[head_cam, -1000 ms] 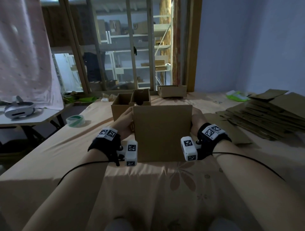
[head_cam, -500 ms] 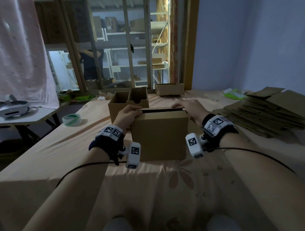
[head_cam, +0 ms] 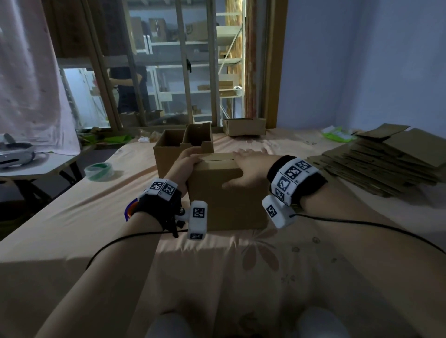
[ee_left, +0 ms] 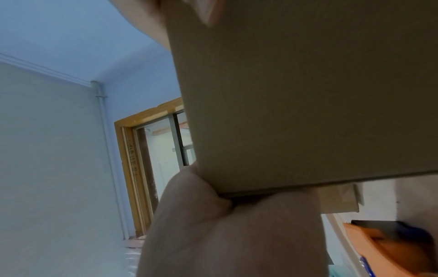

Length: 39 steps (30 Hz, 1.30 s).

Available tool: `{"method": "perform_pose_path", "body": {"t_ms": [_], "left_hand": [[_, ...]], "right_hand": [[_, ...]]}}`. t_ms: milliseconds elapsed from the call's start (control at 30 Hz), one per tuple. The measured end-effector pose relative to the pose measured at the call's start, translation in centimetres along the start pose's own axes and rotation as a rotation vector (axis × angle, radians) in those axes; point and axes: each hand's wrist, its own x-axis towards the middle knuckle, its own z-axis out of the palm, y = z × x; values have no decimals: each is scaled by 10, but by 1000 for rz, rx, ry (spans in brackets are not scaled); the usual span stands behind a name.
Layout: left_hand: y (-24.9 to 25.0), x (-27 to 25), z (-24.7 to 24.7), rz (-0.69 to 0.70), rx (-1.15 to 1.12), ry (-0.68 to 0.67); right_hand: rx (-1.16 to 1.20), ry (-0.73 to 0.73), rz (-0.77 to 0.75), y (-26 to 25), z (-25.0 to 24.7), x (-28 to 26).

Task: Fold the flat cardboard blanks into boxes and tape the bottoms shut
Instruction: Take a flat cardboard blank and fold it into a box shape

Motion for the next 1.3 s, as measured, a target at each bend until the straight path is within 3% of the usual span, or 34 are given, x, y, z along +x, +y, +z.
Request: {"method": "perform_pose_path", "body": {"t_ms": [233, 433, 567, 800, 1300], "left_hand": [[8, -8, -1, -159, -80, 79], [20, -9, -13, -175, -57, 104], [24, -9, -25, -212, -20, 113], [15, -2, -20, -149, 108, 121], [21, 8, -22, -159, 208, 73]], "right_hand": [[101, -2, -56, -8, -8, 11], [182, 108, -121, -19, -14, 8], [178, 78, -115, -28, -11, 15], [-1, -12, -64, -30, -3, 24], [9, -106, -19, -33, -9, 29]]}}
